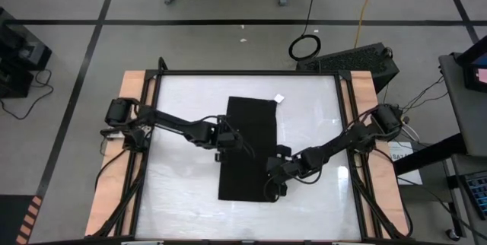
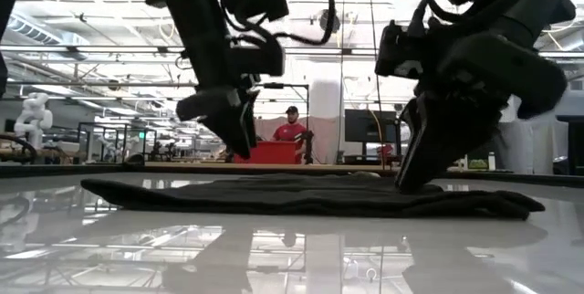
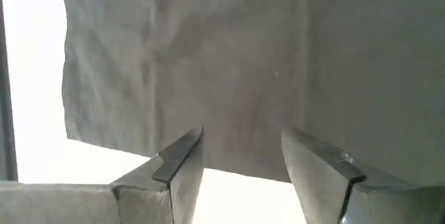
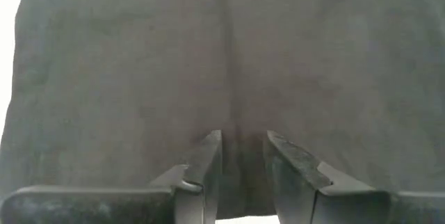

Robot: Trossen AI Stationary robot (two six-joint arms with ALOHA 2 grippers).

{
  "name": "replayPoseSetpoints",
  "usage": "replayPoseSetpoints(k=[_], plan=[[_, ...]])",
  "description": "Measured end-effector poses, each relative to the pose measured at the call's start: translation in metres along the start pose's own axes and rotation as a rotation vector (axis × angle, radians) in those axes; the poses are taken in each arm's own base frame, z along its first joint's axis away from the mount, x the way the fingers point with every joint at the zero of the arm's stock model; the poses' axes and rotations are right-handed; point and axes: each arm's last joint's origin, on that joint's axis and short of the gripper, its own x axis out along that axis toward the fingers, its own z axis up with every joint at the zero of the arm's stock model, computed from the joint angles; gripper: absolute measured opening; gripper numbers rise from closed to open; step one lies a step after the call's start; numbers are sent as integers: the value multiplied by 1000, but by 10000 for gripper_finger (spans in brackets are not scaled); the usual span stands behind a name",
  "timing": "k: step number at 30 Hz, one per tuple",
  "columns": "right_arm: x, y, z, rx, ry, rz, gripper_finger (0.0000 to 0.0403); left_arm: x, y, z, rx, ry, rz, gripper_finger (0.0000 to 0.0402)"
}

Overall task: Roll towel
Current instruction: Roll the black towel

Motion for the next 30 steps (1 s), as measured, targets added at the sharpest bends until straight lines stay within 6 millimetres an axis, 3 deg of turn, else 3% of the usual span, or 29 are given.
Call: replayPoseSetpoints(k=[12,23,30], plan=[[-15,6,8,-71,-75,49,109,-29,-45,-5,62,4,-142,199],[-32,54,-4,-265,-217,217,173,-64,-115,-12,236,-107,-232,199],[-43,76,-19,-371,-293,199,180,-91,-159,-16,306,-271,-281,199]])
